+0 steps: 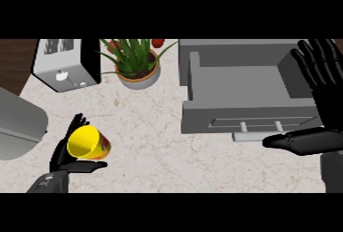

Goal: Pick up the cup, place it into the drawer and close the drawer

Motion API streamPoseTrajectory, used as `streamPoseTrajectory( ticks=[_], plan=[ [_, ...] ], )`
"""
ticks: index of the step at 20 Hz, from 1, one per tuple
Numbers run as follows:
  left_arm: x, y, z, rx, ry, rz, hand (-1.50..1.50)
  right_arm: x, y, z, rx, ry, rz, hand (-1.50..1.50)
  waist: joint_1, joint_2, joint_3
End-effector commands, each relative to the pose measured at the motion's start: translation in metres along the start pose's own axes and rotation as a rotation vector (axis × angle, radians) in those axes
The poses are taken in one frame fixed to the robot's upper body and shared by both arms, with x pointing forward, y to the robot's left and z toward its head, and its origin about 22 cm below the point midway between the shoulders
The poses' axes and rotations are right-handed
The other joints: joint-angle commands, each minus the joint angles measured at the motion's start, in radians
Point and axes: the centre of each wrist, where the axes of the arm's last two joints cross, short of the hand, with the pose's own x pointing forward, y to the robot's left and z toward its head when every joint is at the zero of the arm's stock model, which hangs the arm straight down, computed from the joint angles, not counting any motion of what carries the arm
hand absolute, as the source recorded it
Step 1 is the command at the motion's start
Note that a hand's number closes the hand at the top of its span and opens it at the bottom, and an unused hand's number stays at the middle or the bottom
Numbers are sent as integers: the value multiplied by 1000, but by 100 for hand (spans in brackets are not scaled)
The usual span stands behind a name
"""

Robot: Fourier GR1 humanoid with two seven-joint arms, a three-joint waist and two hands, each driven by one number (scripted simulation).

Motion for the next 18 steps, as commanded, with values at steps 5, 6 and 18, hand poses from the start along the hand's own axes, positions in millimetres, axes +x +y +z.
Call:
streamPoseTrajectory(
  ticks=[5,6,18],
  plan=[
    [2,-15,-13,-149,-131,208,150,-3,14,1,12,17,-5,-150,1,0,-1],
    [7,0,-9,-108,-205,136,150,-3,5,4,-3,8,3,-150,5,-2,0],
    [10,-50,-43,293,-385,-124,150,-17,8,3,-2,6,-4,-150,-2,2,0]
  ],
)
